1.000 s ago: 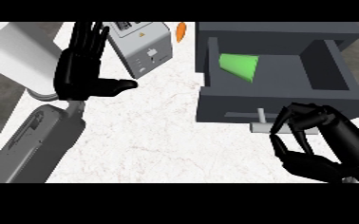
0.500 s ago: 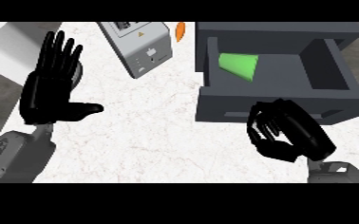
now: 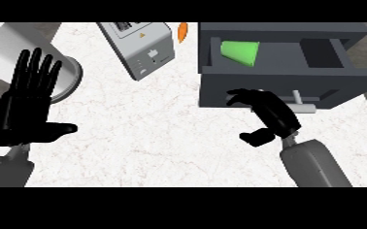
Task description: Pick up the cup, place it into the drawer and close the drawer
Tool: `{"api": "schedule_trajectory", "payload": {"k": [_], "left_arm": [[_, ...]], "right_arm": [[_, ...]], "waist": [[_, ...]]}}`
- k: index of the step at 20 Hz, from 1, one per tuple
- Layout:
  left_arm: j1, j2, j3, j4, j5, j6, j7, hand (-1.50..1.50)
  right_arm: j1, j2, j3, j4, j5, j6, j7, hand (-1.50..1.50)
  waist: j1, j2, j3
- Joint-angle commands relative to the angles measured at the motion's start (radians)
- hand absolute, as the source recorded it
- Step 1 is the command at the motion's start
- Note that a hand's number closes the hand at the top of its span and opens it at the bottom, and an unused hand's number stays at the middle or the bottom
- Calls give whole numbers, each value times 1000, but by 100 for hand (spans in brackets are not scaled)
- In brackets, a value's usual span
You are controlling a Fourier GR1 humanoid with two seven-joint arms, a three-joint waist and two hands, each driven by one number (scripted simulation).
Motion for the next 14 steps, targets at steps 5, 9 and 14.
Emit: {"api": "schedule_trajectory", "payload": {"k": [5, 9, 14], "left_arm": [[64, -7, 73, -33, -21, -80, 18, -150], [42, -30, 85, 6, -41, -98, 29, -150], [77, -35, 100, -23, -34, -137, 27, -150]], "right_arm": [[-257, 48, -92, 480, 53, -88, -127, -150], [-402, 81, -154, 688, 40, -127, -177, -150], [-517, 22, -233, 917, 9, -133, -323, -150]], "waist": [[2, 2, 0], [6, 5, 1], [24, 12, 2]]}}
